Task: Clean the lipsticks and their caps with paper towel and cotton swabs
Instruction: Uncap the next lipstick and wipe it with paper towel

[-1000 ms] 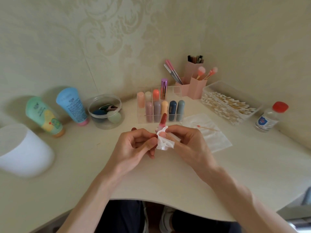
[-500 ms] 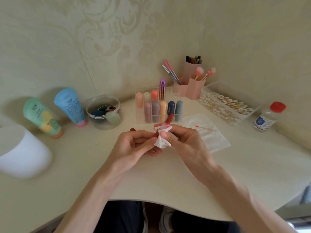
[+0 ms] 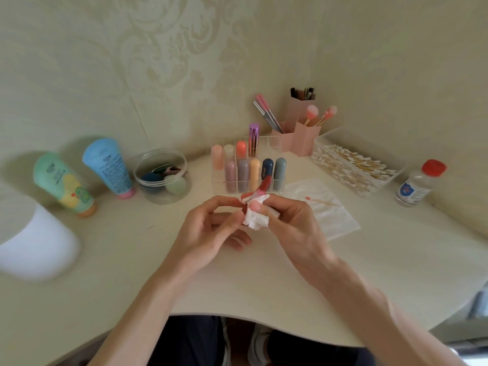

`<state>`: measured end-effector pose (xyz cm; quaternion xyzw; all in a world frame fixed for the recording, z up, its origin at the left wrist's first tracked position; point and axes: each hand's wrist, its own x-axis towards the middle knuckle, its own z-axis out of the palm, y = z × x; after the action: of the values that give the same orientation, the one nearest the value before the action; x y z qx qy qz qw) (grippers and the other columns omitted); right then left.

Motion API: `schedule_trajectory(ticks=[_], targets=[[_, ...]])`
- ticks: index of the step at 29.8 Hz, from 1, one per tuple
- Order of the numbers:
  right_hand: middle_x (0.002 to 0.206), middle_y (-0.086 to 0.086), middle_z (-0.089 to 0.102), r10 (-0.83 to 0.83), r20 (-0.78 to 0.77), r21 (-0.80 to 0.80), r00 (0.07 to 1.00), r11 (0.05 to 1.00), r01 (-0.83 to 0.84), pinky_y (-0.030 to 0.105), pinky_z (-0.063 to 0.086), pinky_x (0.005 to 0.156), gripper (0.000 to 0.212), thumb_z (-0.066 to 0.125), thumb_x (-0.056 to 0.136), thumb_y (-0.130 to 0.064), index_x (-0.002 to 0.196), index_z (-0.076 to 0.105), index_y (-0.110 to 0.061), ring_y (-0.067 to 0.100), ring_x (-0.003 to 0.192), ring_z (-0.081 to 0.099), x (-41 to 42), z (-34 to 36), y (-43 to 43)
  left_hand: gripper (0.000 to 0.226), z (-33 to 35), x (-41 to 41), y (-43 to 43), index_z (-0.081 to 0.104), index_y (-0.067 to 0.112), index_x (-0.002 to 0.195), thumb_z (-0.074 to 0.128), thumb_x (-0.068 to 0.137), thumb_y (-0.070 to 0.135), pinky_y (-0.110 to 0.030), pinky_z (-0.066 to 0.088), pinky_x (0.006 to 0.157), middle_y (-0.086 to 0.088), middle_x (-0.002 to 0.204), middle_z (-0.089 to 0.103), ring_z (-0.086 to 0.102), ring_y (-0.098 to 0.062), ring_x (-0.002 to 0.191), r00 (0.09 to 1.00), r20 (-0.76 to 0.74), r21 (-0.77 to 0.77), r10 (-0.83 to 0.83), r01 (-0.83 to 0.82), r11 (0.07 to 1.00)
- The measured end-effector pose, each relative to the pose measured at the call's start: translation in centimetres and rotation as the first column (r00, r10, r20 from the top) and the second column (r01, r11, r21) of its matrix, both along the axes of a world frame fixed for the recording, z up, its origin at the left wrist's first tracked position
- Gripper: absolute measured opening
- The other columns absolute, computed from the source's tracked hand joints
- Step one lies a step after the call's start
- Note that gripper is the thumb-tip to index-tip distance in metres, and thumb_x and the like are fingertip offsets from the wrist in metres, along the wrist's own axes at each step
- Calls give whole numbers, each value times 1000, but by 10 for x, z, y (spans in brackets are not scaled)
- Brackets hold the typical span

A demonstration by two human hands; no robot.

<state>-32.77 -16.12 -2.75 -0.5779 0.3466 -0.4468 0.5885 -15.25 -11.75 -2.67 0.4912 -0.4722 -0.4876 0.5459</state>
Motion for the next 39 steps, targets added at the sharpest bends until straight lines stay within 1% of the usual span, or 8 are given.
schedule_trajectory(ticks=[5,10,16,19,22,27,31,39], targets=[[116,1,78,-14,-39,-58,999,998,12,42,53,101,17,71,99,-17,101,81,-4,24,114,71,1,-2,0,23,-3,1,-1,74,-6,94,73,83,15,-25,57,61,-23,75,73,69,-23,61,999,5,-45,53,-52,998],[115,1,79,0,-52,-38,999,999,-2,39,53,105,18,71,98,-17,101,82,-3,19,114,72,3,-1,1,27,-4,1,2,74,2,86,83,71,22,-25,58,65,-11,73,75,70,-21,63,985,111,-121,135,-122,985],[107,6,79,-5,-22,-68,1000,998,3,39,54,91,23,70,100,-19,104,79,2,15,101,70,-1,3,1,25,3,1,2,74,-2,100,65,88,19,-28,58,58,-16,80,77,72,-26,64,997,-55,-8,-53,53,999],[100,14,76,-18,-43,-73,999,997,15,58,51,91,32,72,99,-29,100,77,3,24,93,66,1,2,2,19,0,0,3,75,-2,94,74,81,12,-27,59,64,-17,78,76,72,-24,66,1000,-30,-55,9,-10,998],[109,10,77,-22,-46,-61,999,998,19,64,51,96,24,72,100,-25,95,80,-3,39,103,68,3,1,1,24,-1,-1,3,74,-2,90,81,74,14,-24,57,66,-16,75,75,72,-22,65,997,38,-82,70,-67,994],[109,5,78,-4,-46,-48,999,999,2,43,53,92,18,70,100,-20,104,81,-6,20,99,69,-1,5,1,27,3,0,4,76,1,101,65,89,22,-27,59,63,-16,85,78,74,-26,70,996,-40,-8,-79,79,997],[104,24,71,-29,-81,-90,996,996,21,51,49,88,31,74,95,-31,92,80,-1,44,101,62,3,1,1,21,-1,1,3,75,4,87,81,74,20,-24,56,66,-11,76,75,69,-20,65,995,67,-74,70,-65,995],[103,19,73,-42,-84,-105,996,994,33,55,49,90,31,75,96,-29,91,78,1,41,102,64,2,2,0,25,0,-1,4,75,-1,98,75,82,17,-26,59,66,-18,80,77,74,-26,68,997,43,-75,68,-65,995]])
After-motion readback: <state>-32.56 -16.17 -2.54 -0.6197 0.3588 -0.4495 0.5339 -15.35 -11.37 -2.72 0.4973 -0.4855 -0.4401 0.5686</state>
